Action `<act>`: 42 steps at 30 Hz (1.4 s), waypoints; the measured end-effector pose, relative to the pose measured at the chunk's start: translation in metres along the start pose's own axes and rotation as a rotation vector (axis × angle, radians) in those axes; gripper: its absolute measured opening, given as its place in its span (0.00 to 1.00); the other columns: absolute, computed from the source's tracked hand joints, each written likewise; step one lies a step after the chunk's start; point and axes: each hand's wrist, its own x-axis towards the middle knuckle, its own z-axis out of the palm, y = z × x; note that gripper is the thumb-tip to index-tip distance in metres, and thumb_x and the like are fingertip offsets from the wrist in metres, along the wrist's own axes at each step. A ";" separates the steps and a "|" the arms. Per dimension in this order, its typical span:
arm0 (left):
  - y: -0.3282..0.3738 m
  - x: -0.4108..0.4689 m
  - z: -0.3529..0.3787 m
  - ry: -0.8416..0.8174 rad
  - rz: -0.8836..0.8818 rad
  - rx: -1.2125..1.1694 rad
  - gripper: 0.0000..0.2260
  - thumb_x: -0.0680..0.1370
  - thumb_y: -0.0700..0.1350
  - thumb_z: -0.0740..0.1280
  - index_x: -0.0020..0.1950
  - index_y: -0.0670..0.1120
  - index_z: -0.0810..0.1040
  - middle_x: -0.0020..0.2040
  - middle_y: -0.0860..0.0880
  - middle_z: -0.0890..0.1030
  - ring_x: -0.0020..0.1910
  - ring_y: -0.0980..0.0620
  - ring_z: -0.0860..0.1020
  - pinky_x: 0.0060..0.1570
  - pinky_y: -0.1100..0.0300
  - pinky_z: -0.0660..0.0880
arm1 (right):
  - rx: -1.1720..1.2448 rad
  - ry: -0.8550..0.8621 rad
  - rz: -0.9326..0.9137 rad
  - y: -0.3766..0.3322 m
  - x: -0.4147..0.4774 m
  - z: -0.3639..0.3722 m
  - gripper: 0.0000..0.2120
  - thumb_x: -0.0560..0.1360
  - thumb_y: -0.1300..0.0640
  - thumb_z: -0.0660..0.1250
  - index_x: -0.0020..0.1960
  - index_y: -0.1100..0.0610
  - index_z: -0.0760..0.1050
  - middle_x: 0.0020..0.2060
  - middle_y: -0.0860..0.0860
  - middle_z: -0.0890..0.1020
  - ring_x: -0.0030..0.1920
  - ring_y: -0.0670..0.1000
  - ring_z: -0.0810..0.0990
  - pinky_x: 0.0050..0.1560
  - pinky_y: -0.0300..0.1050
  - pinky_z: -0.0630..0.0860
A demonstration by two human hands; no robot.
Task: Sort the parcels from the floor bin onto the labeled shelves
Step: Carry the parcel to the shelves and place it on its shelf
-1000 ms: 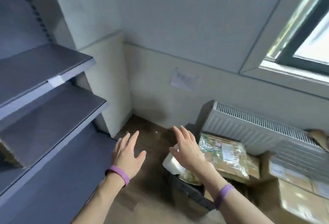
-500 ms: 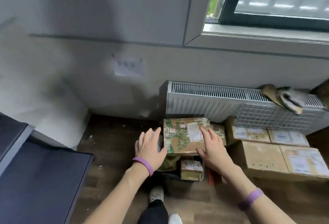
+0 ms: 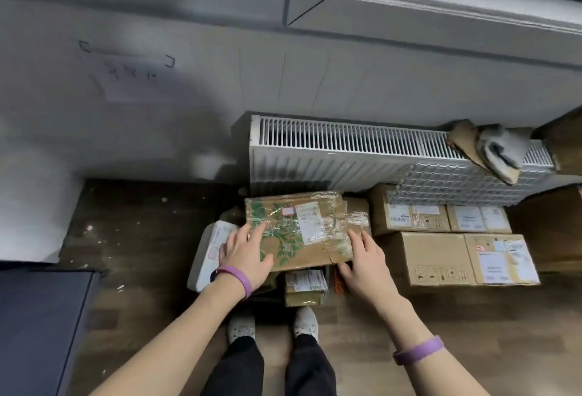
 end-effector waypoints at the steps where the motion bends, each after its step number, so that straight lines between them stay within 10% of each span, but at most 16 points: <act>1: -0.005 0.012 0.008 -0.022 -0.028 0.013 0.29 0.77 0.52 0.60 0.76 0.55 0.53 0.77 0.48 0.54 0.76 0.45 0.51 0.73 0.47 0.54 | -0.014 -0.034 -0.003 0.003 0.015 0.010 0.32 0.79 0.53 0.61 0.78 0.56 0.51 0.77 0.59 0.56 0.76 0.61 0.54 0.75 0.52 0.55; 8: -0.048 0.086 0.085 -0.116 -0.218 0.019 0.29 0.77 0.52 0.61 0.76 0.54 0.53 0.74 0.46 0.60 0.72 0.42 0.57 0.69 0.45 0.60 | 0.023 -0.241 0.053 0.039 0.111 0.086 0.32 0.80 0.50 0.61 0.78 0.55 0.49 0.77 0.62 0.52 0.76 0.64 0.52 0.74 0.56 0.56; 19: -0.072 0.172 0.187 -0.092 -0.390 -0.264 0.44 0.74 0.49 0.70 0.72 0.69 0.39 0.77 0.43 0.40 0.76 0.39 0.53 0.70 0.48 0.59 | 0.096 -0.228 0.088 0.102 0.199 0.157 0.42 0.76 0.44 0.66 0.76 0.36 0.39 0.77 0.61 0.47 0.73 0.70 0.55 0.68 0.62 0.64; 24: -0.075 0.175 0.194 0.011 -0.401 -0.335 0.45 0.71 0.43 0.72 0.72 0.71 0.46 0.70 0.47 0.55 0.65 0.41 0.69 0.63 0.52 0.68 | 0.435 -0.195 0.098 0.113 0.207 0.157 0.48 0.69 0.54 0.77 0.76 0.34 0.49 0.77 0.58 0.51 0.74 0.63 0.61 0.70 0.53 0.63; 33: -0.034 0.105 0.134 0.164 -0.398 -0.444 0.46 0.69 0.38 0.72 0.73 0.68 0.49 0.64 0.52 0.58 0.64 0.48 0.67 0.64 0.56 0.66 | 0.595 -0.153 0.050 0.094 0.154 0.084 0.50 0.67 0.59 0.78 0.76 0.34 0.52 0.75 0.59 0.55 0.75 0.60 0.57 0.73 0.53 0.59; 42: 0.005 -0.043 -0.034 0.580 -0.448 -0.522 0.46 0.69 0.37 0.74 0.74 0.67 0.52 0.69 0.50 0.57 0.64 0.46 0.70 0.63 0.54 0.68 | 0.516 -0.118 -0.374 -0.038 0.086 -0.084 0.49 0.67 0.58 0.76 0.76 0.34 0.52 0.73 0.58 0.57 0.72 0.63 0.62 0.74 0.58 0.60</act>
